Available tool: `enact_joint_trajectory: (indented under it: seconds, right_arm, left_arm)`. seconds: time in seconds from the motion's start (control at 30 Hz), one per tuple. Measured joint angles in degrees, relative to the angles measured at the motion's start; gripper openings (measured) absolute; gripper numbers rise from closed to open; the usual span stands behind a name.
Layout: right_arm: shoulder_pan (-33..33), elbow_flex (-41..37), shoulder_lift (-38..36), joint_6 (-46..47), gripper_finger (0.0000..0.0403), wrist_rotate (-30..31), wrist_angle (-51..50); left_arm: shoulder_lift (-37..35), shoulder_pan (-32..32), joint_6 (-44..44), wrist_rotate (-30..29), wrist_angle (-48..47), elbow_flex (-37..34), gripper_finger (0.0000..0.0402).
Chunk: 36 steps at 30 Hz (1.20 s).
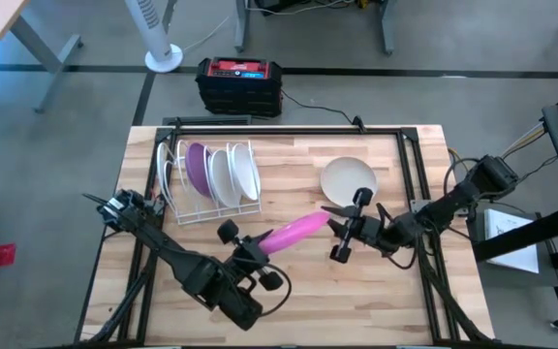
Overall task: Sort dishes
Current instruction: Put the pink plate into the white dish rack
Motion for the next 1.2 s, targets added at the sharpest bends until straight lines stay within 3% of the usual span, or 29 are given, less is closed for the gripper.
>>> enact_joint_trajectory:
  seconds: [0.73,1.2]
  right_arm:
    - [-0.04,0.0,-1.98,1.65,0.022,5.47,-1.73]
    - [-0.07,0.0,-8.83,11.26,0.0277,5.32,-16.15]
  left_arm:
    - [0.0,-0.11,-0.35,-3.62,-0.48,0.07,0.0024]
    - [0.0,0.47,-1.19,-6.57,-1.16,0.15,0.0024]
